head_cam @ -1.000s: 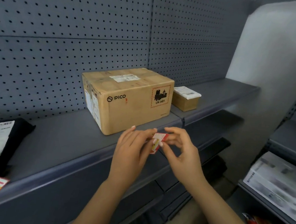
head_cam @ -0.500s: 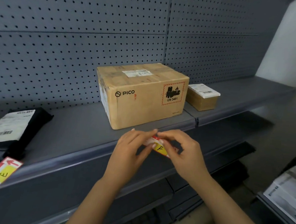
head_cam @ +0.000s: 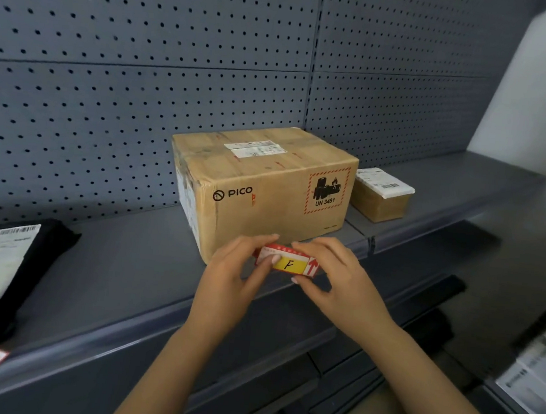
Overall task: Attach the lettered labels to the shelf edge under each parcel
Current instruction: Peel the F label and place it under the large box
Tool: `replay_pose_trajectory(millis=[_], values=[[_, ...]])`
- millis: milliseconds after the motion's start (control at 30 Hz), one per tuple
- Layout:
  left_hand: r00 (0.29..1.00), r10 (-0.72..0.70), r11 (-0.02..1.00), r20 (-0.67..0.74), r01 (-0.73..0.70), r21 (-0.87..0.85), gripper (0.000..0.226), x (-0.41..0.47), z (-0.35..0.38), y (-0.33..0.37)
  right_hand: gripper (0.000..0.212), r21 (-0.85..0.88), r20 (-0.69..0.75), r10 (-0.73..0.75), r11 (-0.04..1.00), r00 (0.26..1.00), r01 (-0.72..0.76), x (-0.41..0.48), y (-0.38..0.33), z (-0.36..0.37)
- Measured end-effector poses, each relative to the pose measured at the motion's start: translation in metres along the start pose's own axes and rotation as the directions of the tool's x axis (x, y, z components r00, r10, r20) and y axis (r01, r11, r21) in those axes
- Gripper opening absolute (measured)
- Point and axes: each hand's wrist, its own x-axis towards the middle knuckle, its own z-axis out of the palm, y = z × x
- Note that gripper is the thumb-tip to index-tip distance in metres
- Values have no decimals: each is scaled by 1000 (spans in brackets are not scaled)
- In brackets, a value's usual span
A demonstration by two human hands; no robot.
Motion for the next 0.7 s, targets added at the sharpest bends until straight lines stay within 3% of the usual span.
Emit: replay_pose_trajectory(millis=[100,200,367,533,700], values=[[1000,12,997,18,-13,71,40,2,-4,-9,49,-1,-8,-26,1000,1000,26,8,1,6],[996,79,959,35,-85,271,48,4,-6,-21,50,25,5,-56,998,998,55,15,5,10],[984,172,877,-32,-138,461,23,5,-2,-34,41,137,-25,-122,983,992,124,29,22,14],[984,146,840,-100,-70,539,9,2,26,-46,31,186,32,-174,969,984,166,39,57,31],[982,79,808,-173,38,588,9,-11,51,-49,27,243,29,-218,948,976,204,31,93,43]])
